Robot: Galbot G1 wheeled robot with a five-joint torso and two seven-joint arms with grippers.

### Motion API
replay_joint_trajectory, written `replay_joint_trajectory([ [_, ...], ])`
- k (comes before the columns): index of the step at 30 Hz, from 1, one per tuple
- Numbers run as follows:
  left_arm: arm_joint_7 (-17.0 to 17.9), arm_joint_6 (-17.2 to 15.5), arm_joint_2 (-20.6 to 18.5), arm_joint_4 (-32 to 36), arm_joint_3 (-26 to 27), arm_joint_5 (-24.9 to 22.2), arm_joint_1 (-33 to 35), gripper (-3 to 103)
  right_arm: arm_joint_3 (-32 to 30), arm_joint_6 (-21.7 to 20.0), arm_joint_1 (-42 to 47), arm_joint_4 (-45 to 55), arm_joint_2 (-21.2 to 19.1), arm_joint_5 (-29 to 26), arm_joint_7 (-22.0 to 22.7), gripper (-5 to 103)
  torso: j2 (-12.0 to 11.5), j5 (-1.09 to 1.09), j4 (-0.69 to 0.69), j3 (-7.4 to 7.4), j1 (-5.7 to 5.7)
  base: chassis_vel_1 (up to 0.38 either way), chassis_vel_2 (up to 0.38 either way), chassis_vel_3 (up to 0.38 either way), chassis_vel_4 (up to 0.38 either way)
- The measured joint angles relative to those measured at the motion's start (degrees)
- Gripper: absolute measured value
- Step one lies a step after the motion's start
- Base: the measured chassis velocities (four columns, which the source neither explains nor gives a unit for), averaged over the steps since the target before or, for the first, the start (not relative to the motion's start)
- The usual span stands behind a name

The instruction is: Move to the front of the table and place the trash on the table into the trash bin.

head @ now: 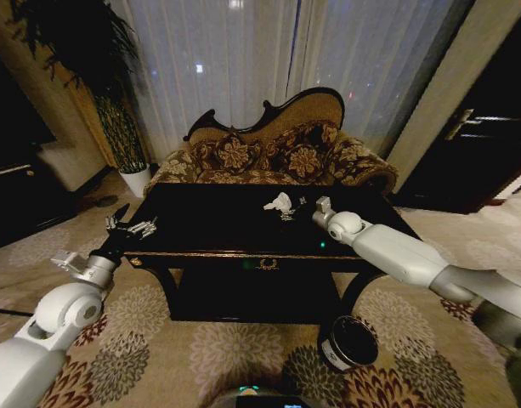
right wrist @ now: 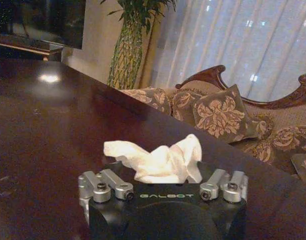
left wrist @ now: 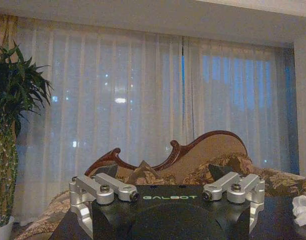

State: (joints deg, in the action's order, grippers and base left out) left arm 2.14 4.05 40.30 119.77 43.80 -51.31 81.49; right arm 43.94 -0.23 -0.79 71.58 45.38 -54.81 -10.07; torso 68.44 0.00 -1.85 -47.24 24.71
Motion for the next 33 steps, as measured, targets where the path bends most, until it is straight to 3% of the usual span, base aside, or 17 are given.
replay_joint_trajectory([
  [3, 0.0, 0.0, 0.0, 0.0, 0.0, 0.0, 0.0, 100, 0.0, 0.2, 0.2, -0.6, 0.9, 0.2, 0.0, 73, 0.0, 0.0, 0.0, 0.0, 0.0, 0.0, 0.0, 0.0, 0.0],
  [6, 0.0, 0.0, 0.0, 0.0, 0.0, 0.0, 0.0, 100, 0.0, 0.3, 0.1, -0.7, 1.2, 0.2, 0.0, 68, 0.0, 0.0, 0.0, 0.0, 0.0, 0.0, 0.0, 0.0, 0.0],
  [9, 0.0, 0.0, 0.0, 0.0, 0.0, 0.0, 0.0, 100, 0.0, 0.3, -0.2, -0.8, 1.4, 0.1, 0.1, 51, 0.0, 0.0, 0.01, 0.0, 0.0, 0.0, 0.0, 0.0, 0.0],
  [15, 0.0, 0.0, 0.0, 0.0, 0.0, 0.0, 0.0, 100, -0.2, 0.4, -0.1, 0.1, 0.7, 0.0, 0.2, 35, 0.0, 0.0, 0.0, 0.0, 0.0, 0.0, 0.0, 0.0, 0.0],
  [18, 0.0, 0.0, 0.0, 0.0, 0.0, 0.0, 0.0, 100, -0.7, 0.4, 0.7, 1.4, -0.3, 0.0, 0.5, 19, 0.0, 0.0, 0.0, 0.0, 0.0, 0.0, 0.0, 0.0, 0.0],
  [20, 0.0, 0.0, 0.0, 0.0, 0.0, 0.0, 0.0, 100, -0.9, 0.4, 0.9, 1.6, -0.4, 0.0, 0.5, 19, 0.0, 0.0, 0.0, 0.0, 0.0, 0.0, 0.0, 0.0, 0.0],
  [21, 0.0, 0.0, 0.0, 0.0, 0.0, 0.0, 0.0, 100, -1.4, 0.4, 1.6, 2.2, -0.9, -0.1, 0.7, 8, 0.0, 0.0, 0.0, 0.0, 0.0, 0.0, 0.0, 0.0, 0.0],
  [23, 0.0, 0.0, 0.0, 0.0, 0.0, 0.0, 0.0, 100, -1.8, 0.4, 2.1, 2.5, -1.1, -0.1, 1.1, 8, 0.0, 0.01, 0.0, 0.0, 0.0, 0.0, 0.0, 0.0, 0.0],
  [25, 0.0, 0.0, 0.0, 0.0, 0.0, 0.0, 0.0, 100, -2.8, 0.4, 2.9, 3.0, -1.4, -0.1, 1.6, 1, 0.0, 0.01, 0.0, 0.0, 0.0, 0.0, 0.0, 0.0, 0.0],
  [33, 0.0, 0.0, 0.0, 0.0, 0.0, 0.0, 0.0, 100, -7.8, -0.1, 5.1, 8.2, -4.9, -1.7, 3.9, 0, 0.0, 0.01, 0.0, 0.0, 0.0, 0.0, 0.0, 0.0, 0.0],
])
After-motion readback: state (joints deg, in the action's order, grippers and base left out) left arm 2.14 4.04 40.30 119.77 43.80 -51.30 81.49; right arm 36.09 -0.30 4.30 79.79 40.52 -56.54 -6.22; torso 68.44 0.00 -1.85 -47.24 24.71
